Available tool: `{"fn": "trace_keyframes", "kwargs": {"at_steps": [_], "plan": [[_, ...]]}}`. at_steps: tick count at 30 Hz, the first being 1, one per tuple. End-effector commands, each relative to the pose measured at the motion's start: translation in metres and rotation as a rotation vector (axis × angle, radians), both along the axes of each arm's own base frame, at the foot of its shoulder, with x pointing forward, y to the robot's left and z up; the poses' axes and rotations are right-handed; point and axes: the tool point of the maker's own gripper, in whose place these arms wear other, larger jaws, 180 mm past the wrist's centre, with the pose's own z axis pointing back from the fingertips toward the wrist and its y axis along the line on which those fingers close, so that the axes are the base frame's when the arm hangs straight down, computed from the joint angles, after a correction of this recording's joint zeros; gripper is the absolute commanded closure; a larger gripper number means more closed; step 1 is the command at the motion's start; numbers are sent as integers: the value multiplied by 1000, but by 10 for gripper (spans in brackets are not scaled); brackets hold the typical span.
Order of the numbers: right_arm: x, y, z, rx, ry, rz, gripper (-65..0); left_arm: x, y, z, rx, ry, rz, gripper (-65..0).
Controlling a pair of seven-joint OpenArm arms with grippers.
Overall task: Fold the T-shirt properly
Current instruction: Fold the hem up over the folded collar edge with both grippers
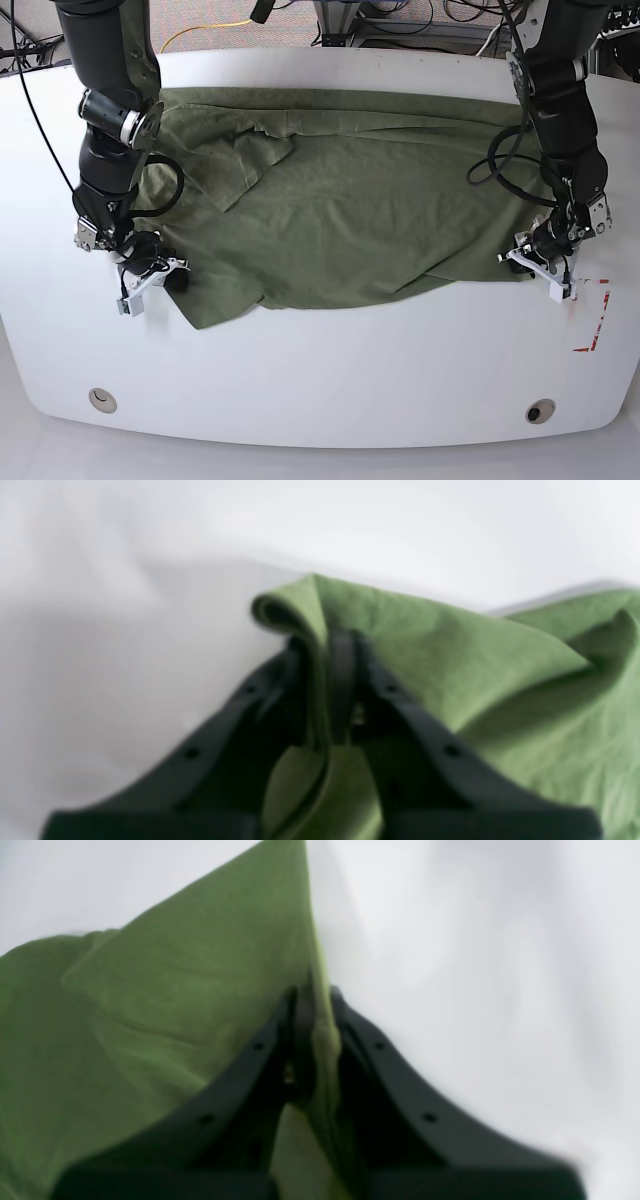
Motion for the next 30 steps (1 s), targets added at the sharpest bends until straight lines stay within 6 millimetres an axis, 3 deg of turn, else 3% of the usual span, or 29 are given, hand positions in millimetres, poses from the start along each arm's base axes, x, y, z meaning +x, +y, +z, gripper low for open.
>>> {"fn": "trace_keyframes", "kwargs": {"at_steps": [1,4,6,8,13,18,25,30], "plan": [[5,-7,7,-29,4,8,0,17,10,27,36,-75,-2,-21],[6,-9,10,-30,-4,3,0,20,10,35,45,-98,-10,0],[12,-16,23,-62,-34,6,0,19,11,45,68,-129,-19,0],[6,-22,24,-102,-16,17,0,17,10,54,89,-156,-29,0],[-1,-45,59,-279,-43,45,0,15,3,71,128,-214,-88,0],[-8,-50,84,-391,-52,61,0,15,-9,77,133,-240,-170,0],[-32,-61,106,-529,-29,64,0,-2,-3,84,161,-275,-187,0],[-61,-68,122,-648,20,62,0,-7,-7,96,191,-312,-221,0]]}}
